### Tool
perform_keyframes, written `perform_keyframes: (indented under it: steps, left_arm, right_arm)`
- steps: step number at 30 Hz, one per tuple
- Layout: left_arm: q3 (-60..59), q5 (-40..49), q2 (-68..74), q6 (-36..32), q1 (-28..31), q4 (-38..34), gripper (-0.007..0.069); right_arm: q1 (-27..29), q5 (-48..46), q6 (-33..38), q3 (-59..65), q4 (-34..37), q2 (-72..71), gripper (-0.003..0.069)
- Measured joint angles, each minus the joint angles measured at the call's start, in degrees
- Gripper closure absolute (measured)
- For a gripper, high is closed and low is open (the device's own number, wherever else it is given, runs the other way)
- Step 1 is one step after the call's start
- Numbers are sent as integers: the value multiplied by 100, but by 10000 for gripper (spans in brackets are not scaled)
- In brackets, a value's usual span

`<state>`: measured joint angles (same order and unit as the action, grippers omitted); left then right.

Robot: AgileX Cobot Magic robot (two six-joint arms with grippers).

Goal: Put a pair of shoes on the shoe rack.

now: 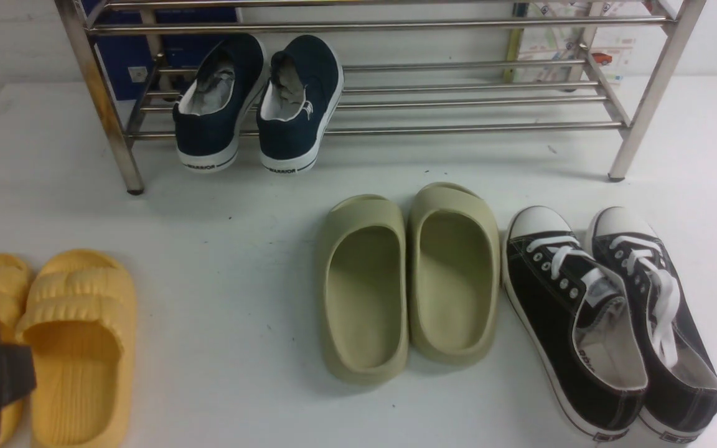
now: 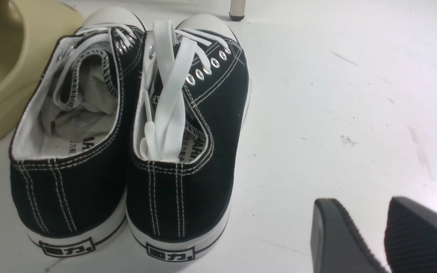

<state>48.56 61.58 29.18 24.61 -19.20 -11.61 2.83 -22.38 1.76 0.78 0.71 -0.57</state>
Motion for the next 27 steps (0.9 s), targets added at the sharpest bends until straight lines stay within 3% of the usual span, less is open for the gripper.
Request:
perform_keyframes:
  steps: [9,14,16,17,22,25,27]
  left_arm:
    - [-944,91,-413,4,0,29,638]
    - [-951,-462,-413,4,0,522,638]
    - [-1070,-1272,-413,4,0,917,638]
    - [-1093,-1272,-413,4,0,949,638]
    - [-2634,-3947,-1386,-518,478,1353,638]
    - [-3528,-4716,-2047,-742,960,1468,638]
    - [-4186,-4759,-2594,-805,1313,1481,638]
  right_arm:
    - [0,0,0,0,0,0,419]
    - [0,0,0,0,0,0,419]
    - [0,0,0,0,0,0,419]
    - [0,0,0,0,0,0,419]
    - [0,0,0,0,0,0,419]
    - [0,0,0,0,0,0,419]
    - [0,0,0,0,0,0,419]
